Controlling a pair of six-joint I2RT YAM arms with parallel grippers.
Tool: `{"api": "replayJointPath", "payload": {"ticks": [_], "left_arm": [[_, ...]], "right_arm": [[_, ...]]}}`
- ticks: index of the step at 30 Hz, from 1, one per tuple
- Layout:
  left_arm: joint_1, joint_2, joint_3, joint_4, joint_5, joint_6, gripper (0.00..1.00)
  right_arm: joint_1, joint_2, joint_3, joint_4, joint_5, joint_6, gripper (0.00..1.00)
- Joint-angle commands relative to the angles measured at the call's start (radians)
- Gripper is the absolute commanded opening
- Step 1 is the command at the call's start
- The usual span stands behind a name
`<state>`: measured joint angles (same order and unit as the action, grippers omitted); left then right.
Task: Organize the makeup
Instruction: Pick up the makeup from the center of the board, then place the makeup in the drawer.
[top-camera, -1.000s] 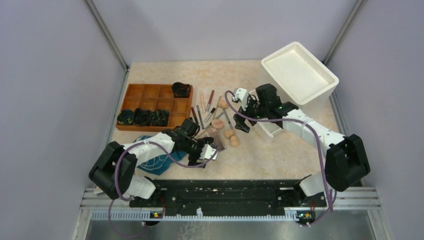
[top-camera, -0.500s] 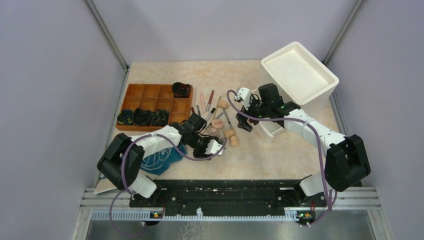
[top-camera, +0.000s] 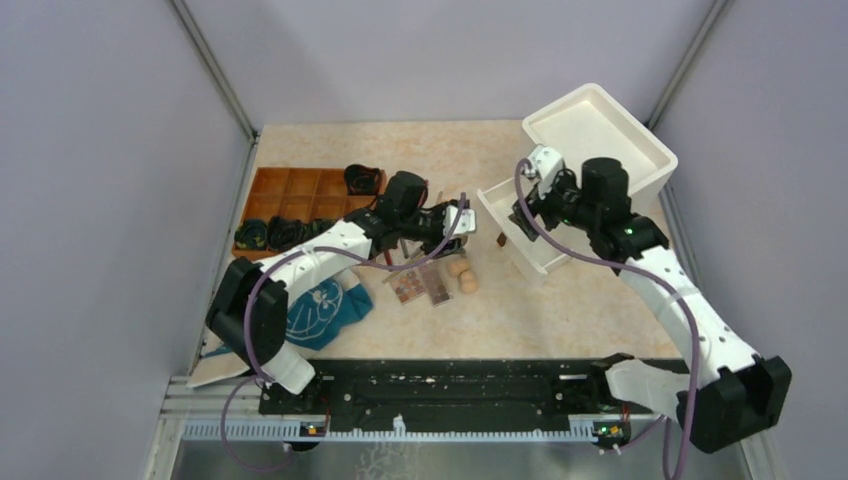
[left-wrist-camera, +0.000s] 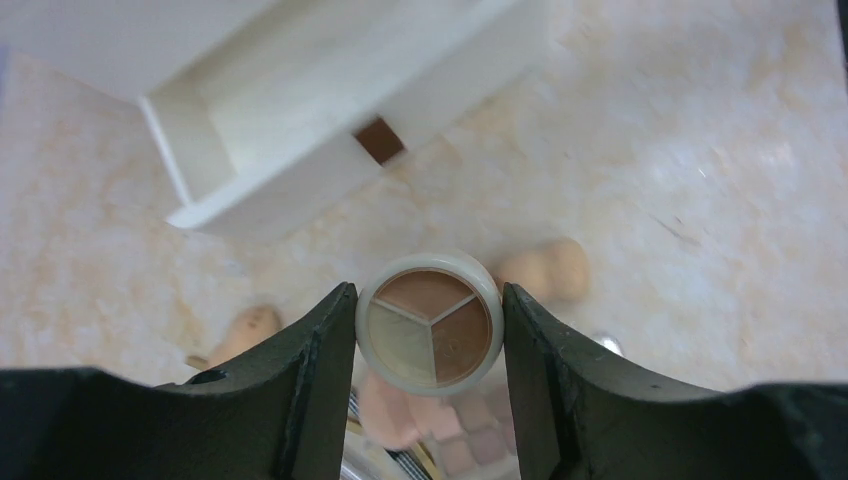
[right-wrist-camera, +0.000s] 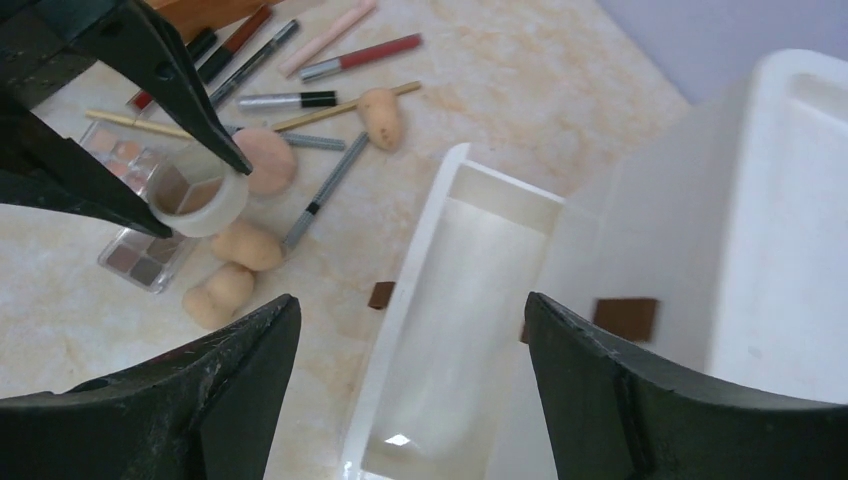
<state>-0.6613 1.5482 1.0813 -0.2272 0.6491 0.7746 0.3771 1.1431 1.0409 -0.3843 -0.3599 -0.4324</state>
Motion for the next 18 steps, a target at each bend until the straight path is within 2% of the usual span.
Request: {"api": "replayJointPath", "payload": {"ticks": [1,11,18], "left_arm": [[-0.003,0.108,0.144,0.233,-0.025,-0.263,0.47],[-0.004,0.448,0.552,0.266,-0.081,-0.520,0.46],[-0.029,0.631,0.749,0.210,-0.105,-0.560,0.45]], "right_arm": [[-0.110,-0.116,-0.032,0.075,-0.041,0.063,0.82],[-0.355,-0.248,-0.076,0.124,-0.152,0.135,0.82],[-0.441,-0.277,-0.090,0.138,-0.213,0.164,0.82]]}}
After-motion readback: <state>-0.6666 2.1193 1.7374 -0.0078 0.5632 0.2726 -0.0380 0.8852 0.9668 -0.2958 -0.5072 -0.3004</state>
